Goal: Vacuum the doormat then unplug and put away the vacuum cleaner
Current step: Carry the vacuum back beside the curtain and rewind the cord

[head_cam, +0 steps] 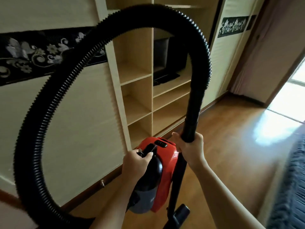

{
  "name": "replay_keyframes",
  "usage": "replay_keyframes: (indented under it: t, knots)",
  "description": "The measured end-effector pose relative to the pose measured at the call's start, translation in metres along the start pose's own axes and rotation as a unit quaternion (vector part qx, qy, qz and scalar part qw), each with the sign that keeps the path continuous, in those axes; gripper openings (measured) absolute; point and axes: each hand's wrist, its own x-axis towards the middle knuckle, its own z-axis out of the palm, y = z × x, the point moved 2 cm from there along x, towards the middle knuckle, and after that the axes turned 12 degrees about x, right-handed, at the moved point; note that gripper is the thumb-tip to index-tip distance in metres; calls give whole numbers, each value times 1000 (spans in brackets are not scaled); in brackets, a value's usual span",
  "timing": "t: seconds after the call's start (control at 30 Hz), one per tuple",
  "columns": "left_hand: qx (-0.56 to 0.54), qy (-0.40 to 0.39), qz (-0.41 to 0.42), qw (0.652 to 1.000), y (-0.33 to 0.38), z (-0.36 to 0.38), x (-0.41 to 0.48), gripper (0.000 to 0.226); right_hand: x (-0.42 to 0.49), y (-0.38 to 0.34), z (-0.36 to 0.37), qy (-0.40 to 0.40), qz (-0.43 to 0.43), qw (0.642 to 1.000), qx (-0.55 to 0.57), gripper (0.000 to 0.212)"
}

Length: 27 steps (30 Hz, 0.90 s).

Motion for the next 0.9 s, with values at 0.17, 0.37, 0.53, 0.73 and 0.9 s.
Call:
replay_keyframes:
  t: [0.17,0.37,0.53,0.73,0.9]
  knots:
    - [-8,-30,22,999,29,37,52,41,52,22,-24,31,6,999,-11,39]
    - [-19,-56,32,998,87,105,123,43,141,43,-76,68,-9,997,-29,36]
    - [-2,-89,50,995,159,169,180,38,230,53,-136,99,1,995,-23,36]
    - [-23,-98,68,993,235,240,236,41,312,47,-203,136,-25,990,-26,33]
    - [4,-116,108,987,294,294,270,40,365,49,-259,181,-32,982,-50,29]
